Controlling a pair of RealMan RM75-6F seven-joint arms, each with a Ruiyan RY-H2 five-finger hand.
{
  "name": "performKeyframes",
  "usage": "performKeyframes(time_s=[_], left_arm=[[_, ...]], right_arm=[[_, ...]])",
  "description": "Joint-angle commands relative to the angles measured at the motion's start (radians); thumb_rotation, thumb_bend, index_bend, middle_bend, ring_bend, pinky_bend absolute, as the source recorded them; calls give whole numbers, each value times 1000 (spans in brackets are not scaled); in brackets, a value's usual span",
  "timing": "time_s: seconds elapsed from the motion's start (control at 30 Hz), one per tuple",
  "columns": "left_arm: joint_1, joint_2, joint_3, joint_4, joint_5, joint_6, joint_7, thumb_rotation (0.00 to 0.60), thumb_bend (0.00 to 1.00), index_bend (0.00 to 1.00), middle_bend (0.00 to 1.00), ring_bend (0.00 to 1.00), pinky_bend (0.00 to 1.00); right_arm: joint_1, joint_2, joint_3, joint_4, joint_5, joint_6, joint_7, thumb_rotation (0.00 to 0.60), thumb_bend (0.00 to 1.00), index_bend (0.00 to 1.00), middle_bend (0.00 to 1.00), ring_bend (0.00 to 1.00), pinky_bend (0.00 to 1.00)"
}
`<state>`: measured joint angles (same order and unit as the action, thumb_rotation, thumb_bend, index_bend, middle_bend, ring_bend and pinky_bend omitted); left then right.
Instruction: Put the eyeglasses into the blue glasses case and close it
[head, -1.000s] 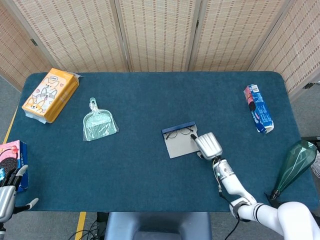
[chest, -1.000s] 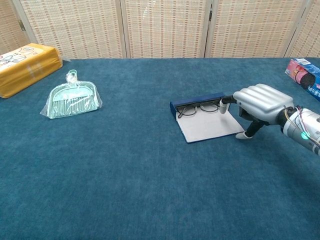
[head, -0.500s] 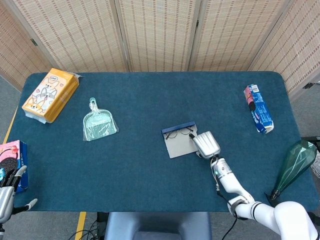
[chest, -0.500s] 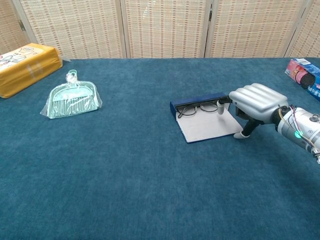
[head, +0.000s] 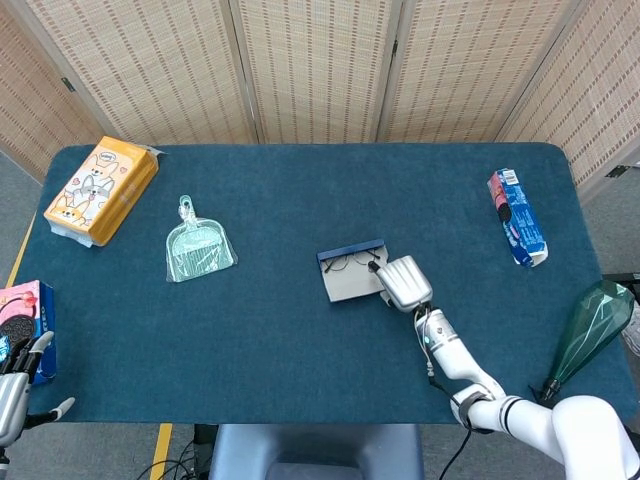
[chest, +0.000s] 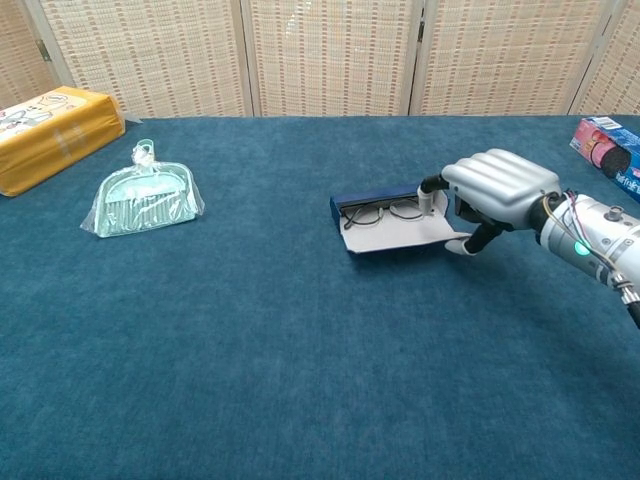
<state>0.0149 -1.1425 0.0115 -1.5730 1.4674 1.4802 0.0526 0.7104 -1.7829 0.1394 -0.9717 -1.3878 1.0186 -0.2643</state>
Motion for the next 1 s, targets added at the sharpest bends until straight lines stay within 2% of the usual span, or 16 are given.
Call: performKeyframes(time_s=[0.03,0.27,0.53,1.0], left_arm=[[0,0,0,0,-1,-2,1,600,164,85,150,106,282],[-3,0,0,0,-2,-7,3,600,165,85,150,106,282],[-3,1,-1,1,-6,-6,1,600,164,85,149,106,282],[-14,3,-3,-8,8,-9,-4,600,163,85,149,106,282]], right_arm=[[6,-5,6,-2,1,-1,0,600,325,384,1000,1000,846],[20,-33,17,22,8,-12,6,600,451,477,1000,1000,846],[20,-35,10,26,3,-12,9,600,522,579,1000,1000,846],[-76,188,-70,-322,-31,49,-81,600,525,605,1000,1000,846]])
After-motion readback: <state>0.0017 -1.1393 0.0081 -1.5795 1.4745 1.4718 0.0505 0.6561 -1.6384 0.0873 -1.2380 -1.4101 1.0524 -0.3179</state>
